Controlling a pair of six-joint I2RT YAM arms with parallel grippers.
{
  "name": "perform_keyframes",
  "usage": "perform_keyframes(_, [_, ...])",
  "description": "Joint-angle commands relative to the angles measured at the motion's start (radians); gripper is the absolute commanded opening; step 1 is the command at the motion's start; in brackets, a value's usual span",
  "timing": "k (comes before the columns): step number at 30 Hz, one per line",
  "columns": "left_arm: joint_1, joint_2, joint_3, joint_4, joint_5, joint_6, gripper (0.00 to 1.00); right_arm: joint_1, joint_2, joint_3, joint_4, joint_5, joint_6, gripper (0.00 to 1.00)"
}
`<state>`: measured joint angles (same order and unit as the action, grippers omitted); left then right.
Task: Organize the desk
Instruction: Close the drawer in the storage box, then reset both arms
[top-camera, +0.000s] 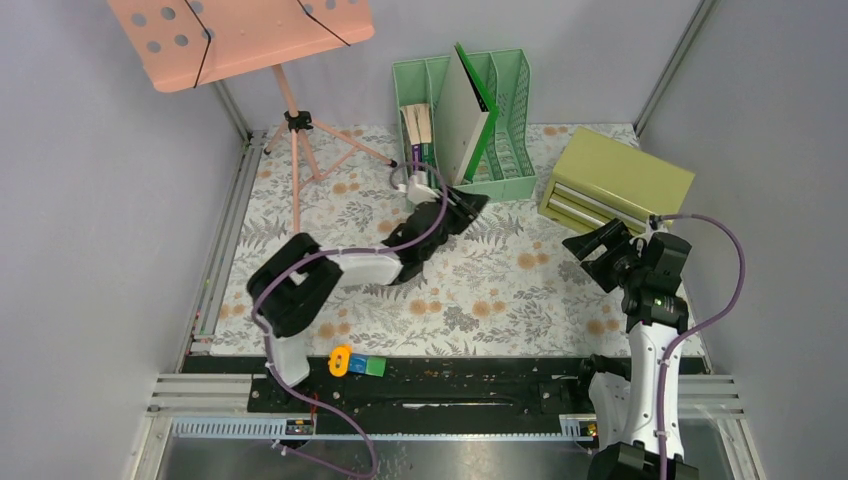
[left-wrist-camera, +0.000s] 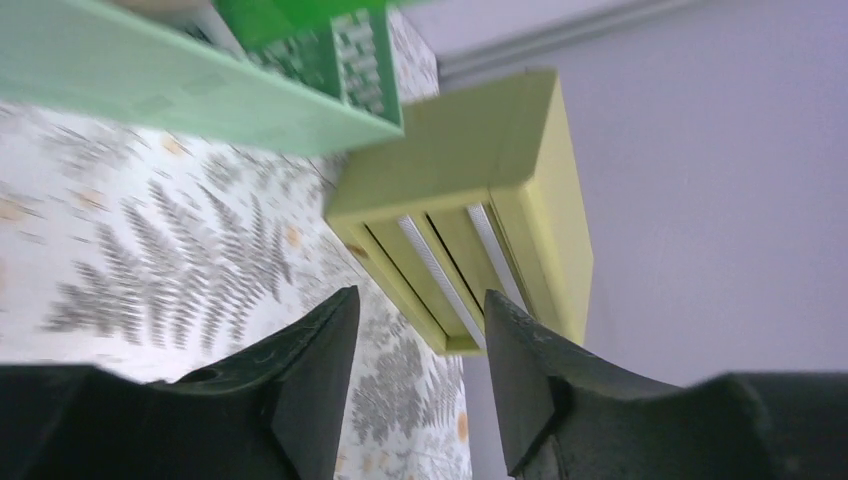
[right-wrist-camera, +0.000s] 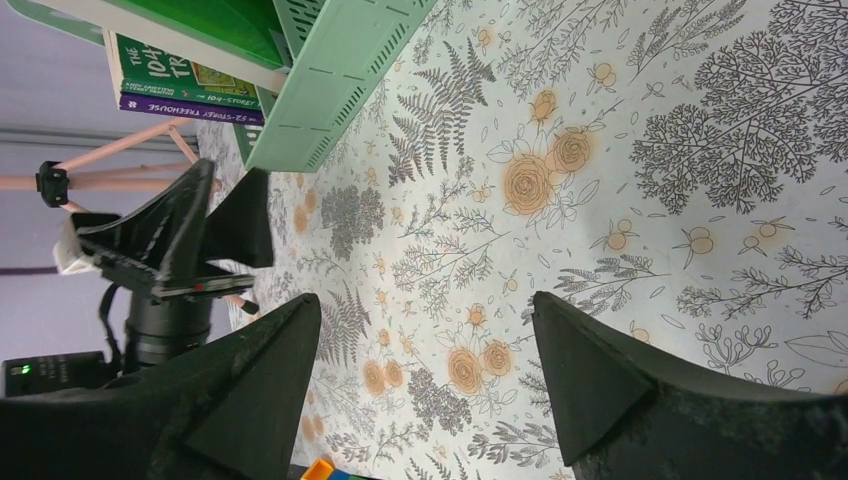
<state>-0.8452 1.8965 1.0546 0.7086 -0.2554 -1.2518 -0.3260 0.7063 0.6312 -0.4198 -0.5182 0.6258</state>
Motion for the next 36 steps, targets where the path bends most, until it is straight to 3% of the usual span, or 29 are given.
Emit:
perform_keyframes(1, [0.069, -0.204, -0.135, 0.093, -0.049, 0.138, 0.53, 0.008, -0.021, -0.024, 0.038, -0.017, -0.010, 0.86])
perform_keyframes(10, [0.310, -0.628, -0.489, 0.000, -0.090, 0.307, 0.75, 0.008, 0.013, -0.039, 0.038, 0.033, -0.086, 0.99])
perform_keyframes(15, [0.427, -0.885, -0.564, -0.209, -0.214, 0.520, 0.98, 0.008, 0.068, -0.036, 0.068, 0.070, -0.112, 0.99])
perform_keyframes(20, [0.454, -1.029, -0.550, -0.430, -0.285, 0.858, 0.99, 0.010, 0.115, -0.054, 0.150, 0.201, -0.109, 1.00])
perform_keyframes(25, [0.459, -1.067, -0.546, -0.608, -0.386, 1.029, 0.99, 0.011, 0.120, -0.126, 0.314, 0.392, -0.121, 0.99])
perform_keyframes(28, [0.479, -1.103, -0.639, -0.537, -0.359, 1.110, 0.99, 0.011, 0.129, -0.198, 0.470, 0.434, -0.123, 0.99])
perform_keyframes(32, [0.554, -1.140, -0.801, -0.289, -0.286, 1.134, 0.99, 0.012, 0.179, -0.306, 0.730, 0.506, -0.141, 0.99])
perform_keyframes(36, [0.601, -1.087, -0.965, 0.137, -0.257, 1.240, 0.99, 0.022, 0.231, -0.384, 0.947, 0.554, -0.166, 0.99])
